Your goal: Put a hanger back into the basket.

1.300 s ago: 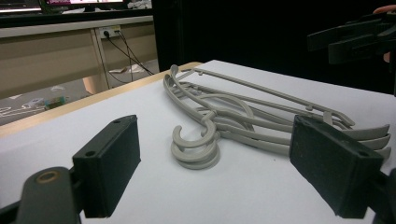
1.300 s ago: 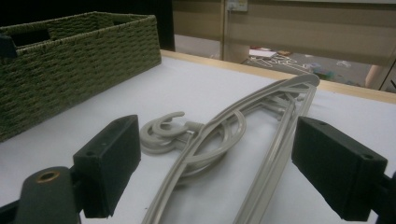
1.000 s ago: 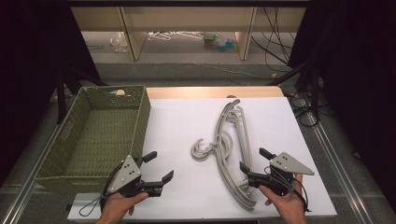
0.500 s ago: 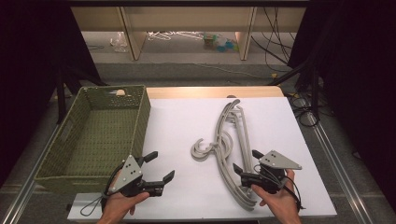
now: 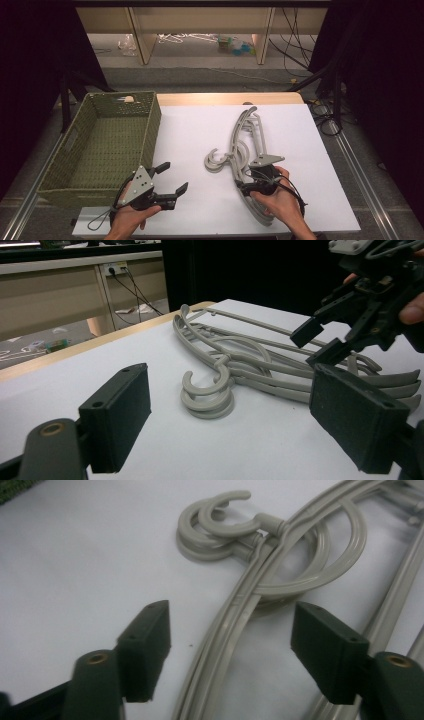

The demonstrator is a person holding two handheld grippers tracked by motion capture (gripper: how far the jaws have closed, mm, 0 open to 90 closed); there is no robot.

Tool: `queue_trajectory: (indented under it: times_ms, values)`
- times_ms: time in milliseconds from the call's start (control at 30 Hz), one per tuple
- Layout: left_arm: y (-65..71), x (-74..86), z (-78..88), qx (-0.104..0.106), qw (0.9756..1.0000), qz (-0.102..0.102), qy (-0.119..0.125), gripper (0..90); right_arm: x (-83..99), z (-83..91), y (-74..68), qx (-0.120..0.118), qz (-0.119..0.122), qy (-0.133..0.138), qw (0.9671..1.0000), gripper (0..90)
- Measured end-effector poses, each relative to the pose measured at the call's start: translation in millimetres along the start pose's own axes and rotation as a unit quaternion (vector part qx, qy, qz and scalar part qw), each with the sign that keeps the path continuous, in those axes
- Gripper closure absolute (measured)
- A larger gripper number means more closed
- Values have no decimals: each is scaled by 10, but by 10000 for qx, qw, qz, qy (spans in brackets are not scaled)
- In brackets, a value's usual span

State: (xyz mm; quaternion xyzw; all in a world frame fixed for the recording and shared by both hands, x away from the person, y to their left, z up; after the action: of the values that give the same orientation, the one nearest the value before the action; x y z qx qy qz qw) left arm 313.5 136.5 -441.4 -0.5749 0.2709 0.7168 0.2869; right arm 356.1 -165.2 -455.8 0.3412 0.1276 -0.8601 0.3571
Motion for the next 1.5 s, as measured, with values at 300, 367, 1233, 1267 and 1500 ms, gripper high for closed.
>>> queue_trajectory:
  times_ms: [300,367,1233,1267,1500]
  values:
    - [5,1,8,30,10000,-35,-11,170,-69,-195,96,-300,6,-620,9976,437]
    - [0,0,11,29,10000,-86,-10,170,-73,-231,94,-315,-130,-770,9965,459]
    - [-2,18,19,39,9999,-78,-128,171,-125,-410,190,-795,-350,-1217,9888,695]
    - [0,11,19,40,9999,-29,-102,171,-134,-396,191,-757,-328,-1207,9893,696]
    - [-16,-1,19,27,10000,-37,-69,173,-163,-240,206,-651,-272,-1059,9919,716]
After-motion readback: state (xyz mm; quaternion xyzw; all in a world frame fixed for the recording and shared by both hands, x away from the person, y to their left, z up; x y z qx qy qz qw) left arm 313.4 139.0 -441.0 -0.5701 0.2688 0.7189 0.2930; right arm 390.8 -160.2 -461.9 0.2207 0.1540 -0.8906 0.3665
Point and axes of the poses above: each handheld gripper's, and its own axes: z roughly backward along the jaws, x roughly out of its underside, y roughly to its right, the point moved 3 cm from there along -z, roughly forward along the jaws, and after that the axes turned 4 degrees about z, right-handed, at the moved point
